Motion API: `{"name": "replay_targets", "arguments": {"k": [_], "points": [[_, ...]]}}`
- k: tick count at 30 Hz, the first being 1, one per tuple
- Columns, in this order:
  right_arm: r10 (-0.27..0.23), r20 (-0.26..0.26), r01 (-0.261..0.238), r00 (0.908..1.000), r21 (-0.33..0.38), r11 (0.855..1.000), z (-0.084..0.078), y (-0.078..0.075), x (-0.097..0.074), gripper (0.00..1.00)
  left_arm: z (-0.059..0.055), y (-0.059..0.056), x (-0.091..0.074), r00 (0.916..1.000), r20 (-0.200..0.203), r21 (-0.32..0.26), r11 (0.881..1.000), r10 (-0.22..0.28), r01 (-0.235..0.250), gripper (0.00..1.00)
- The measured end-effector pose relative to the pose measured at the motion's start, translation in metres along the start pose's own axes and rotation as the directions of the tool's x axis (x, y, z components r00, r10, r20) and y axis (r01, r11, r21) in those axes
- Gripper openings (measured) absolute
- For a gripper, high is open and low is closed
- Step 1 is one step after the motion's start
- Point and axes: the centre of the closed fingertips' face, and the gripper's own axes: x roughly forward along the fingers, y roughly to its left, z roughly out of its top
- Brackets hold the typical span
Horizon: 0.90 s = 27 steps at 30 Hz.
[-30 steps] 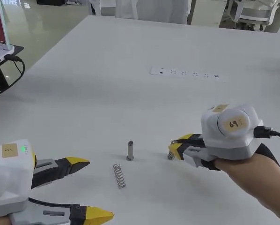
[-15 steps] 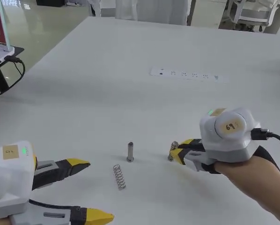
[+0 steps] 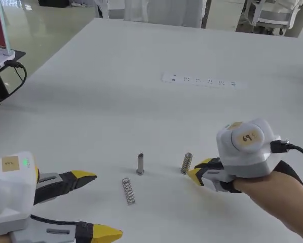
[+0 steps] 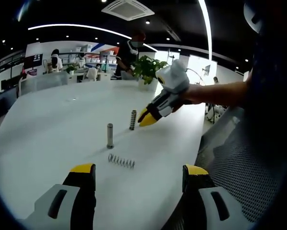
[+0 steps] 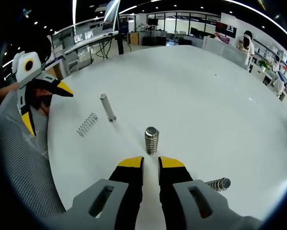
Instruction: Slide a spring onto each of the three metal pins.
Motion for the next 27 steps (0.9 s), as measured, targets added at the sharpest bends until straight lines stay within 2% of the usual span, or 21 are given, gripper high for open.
{"name": "replay_targets", "arguments": {"k": [5, 13, 27], "points": [[0.021, -0.021, -0.021, 0.9996, 0.015, 1.000, -0.003, 0.008, -0.003, 0.09, 0.000, 0.000, 0.000, 1.0000, 0.001, 0.000, 1.000, 0.001, -0.001, 0.70], [0.060, -0.039, -0.060, 0.9974, -0.007, 0.998, -0.002, 0.028, -0.005, 0.09, 0.001, 0.000, 0.000, 1.0000, 0.003, 0.002, 1.000, 0.002, -0.002, 0.70], [0.155, -0.055, -0.160, 0.9863, -0.098, 0.982, 0.012, 0.079, 0.002, 0.11, 0.003, 0.001, -0.001, 1.0000, 0.007, 0.003, 1.000, 0.004, -0.004, 0.70]]}}
